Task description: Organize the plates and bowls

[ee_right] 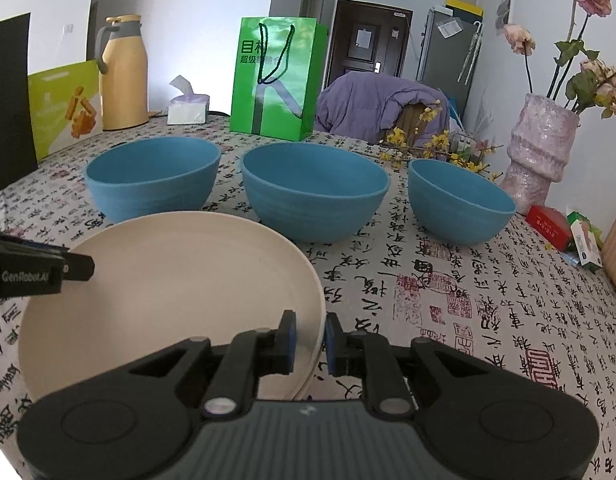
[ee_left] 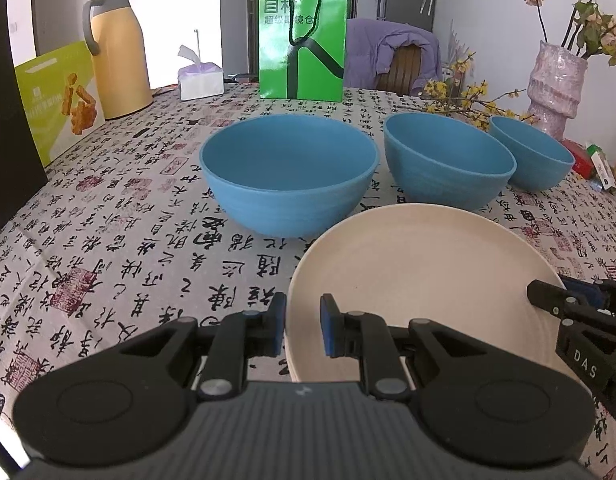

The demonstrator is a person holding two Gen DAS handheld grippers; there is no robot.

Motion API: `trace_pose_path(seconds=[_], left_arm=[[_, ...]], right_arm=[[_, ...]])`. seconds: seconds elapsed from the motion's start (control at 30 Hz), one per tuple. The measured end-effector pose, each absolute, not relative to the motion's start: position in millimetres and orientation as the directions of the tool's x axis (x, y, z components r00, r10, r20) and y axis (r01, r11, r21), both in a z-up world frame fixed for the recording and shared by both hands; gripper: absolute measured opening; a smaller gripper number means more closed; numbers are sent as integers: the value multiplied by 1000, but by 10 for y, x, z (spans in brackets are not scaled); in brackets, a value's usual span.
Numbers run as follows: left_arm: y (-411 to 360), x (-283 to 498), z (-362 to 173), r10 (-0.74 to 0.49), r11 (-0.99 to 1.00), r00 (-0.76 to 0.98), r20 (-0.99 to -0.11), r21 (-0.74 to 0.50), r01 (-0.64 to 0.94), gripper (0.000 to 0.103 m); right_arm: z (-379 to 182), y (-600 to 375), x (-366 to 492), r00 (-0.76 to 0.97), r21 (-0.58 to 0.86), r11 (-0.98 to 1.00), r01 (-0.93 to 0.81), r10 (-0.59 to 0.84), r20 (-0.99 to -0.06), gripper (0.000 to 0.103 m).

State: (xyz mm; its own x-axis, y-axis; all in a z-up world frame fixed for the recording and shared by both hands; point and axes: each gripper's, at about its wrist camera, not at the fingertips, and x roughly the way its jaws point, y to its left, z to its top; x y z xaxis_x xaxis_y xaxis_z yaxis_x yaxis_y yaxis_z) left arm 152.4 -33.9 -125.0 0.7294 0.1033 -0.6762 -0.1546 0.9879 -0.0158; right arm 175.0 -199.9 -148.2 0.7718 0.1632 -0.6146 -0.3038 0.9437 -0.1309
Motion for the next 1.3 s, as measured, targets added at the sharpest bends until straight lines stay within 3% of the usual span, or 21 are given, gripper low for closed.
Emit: trace_pose_path(seconds=[0.23, 0.27, 0.3, 0.33, 0.37, 0.4, 0.43, 0.47, 0.5, 0.53, 0.73, 0.97, 1.3], left_arm=[[-319, 1514, -1249, 85, 989, 737, -671, -35, -146, 23], [-296, 1509, -1234, 76, 988, 740, -668, -49, -145, 30], [-259, 1495, -1211, 65, 987, 747, -661, -69, -147, 49], [-223, 1475, -1182, 65, 984, 755, -652, -83, -157, 60], [-194, 1454, -1155, 68, 982, 765, -640, -94, -167, 83], [-158, 1420, -1118, 68, 980, 783, -619, -106, -169, 96], [-130, 1388, -1084, 70, 979, 799, -598, -113, -170, 100], [-106, 1358, -1057, 69, 978, 813, -578, -121, -169, 103], [-81, 1323, -1029, 66, 978, 829, -555, -130, -165, 103], [-54, 1292, -1007, 62, 977, 842, -537, -138, -160, 103], [125, 1176, -960, 63, 970, 877, -477, -178, -166, 103], [296, 1101, -1018, 75, 966, 882, -465, -184, -179, 103], [512, 1010, -1088, 42, 966, 889, -457, -210, -153, 103]], right_arm=[[-1503, -1996, 1742, 773, -148, 936, -319, 167, -612, 16], [-1485, -2031, 1751, 770, -125, 938, -324, 185, -611, 16], [-1461, -2077, 1762, 767, -96, 941, -326, 204, -609, 22], [-1436, -2127, 1770, 766, -67, 944, -324, 220, -605, 37], [-1412, -2175, 1772, 767, -42, 946, -322, 235, -597, 46], [-1376, -2231, 1768, 771, -11, 946, -323, 257, -583, 65], [-1349, -2277, 1759, 777, 14, 946, -325, 276, -567, 83], [-1323, -2315, 1750, 782, 38, 944, -327, 293, -550, 90], [-1300, -2353, 1744, 784, 63, 941, -331, 312, -537, 100], [-1279, -2388, 1743, 781, 92, 938, -335, 331, -529, 103], [-1241, -2449, 1758, 755, 175, 913, -370, 405, -515, 103], [-1264, -2371, 1739, 780, 133, 931, -341, 359, -512, 103], [-1285, -2219, 1480, 862, 65, 956, -285, 285, -418, 103]])
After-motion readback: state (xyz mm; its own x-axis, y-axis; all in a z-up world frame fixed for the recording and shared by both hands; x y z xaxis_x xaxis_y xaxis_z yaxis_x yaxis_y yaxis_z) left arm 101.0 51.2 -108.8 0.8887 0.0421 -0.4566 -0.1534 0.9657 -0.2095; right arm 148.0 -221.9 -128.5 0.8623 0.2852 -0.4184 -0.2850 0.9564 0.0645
